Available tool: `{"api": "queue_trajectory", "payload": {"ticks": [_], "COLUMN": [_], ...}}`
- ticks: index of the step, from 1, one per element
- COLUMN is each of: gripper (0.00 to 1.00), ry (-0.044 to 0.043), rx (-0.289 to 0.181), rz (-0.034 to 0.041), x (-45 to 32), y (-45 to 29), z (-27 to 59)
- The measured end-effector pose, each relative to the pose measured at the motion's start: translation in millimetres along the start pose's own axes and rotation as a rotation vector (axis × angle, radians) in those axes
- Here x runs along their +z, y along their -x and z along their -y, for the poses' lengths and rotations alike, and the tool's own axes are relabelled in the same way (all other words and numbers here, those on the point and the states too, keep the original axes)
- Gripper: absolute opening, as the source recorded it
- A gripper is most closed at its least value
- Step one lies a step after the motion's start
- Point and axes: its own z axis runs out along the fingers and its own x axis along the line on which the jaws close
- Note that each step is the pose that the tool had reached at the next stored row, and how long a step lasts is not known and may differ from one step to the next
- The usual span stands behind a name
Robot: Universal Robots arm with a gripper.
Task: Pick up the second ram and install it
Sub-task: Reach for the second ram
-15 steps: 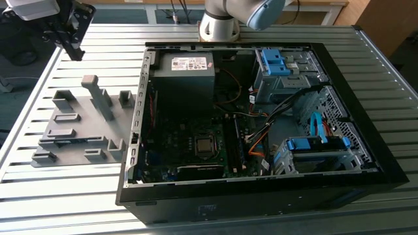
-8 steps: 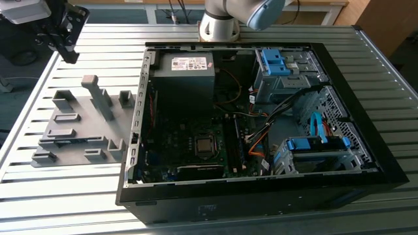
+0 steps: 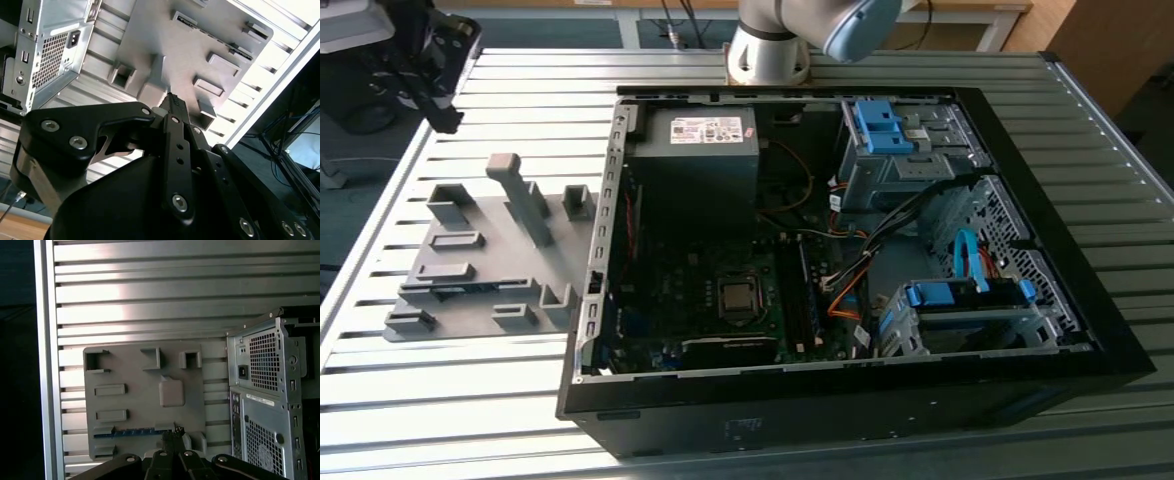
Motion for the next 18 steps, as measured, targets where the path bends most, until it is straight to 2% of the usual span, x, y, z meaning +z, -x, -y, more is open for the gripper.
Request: {"api": "queue_trajectory", "payload": {"ticks": [13, 14, 15, 18], "gripper": [0.11, 0.11, 0.11, 0.11], "ry": [0.0001, 0.0001, 0.0001, 0.0001], "rx": [0.0, 0.0, 0.0, 0.0], "rz": [0.0001, 0.0002, 0.0002, 0.0001], "x": [0.0, 0.0, 0.0, 0.0], "y": [-32.1, -42.1, -47.6, -48.4], "z": [3.8, 4.7, 5.3, 5.5]}}
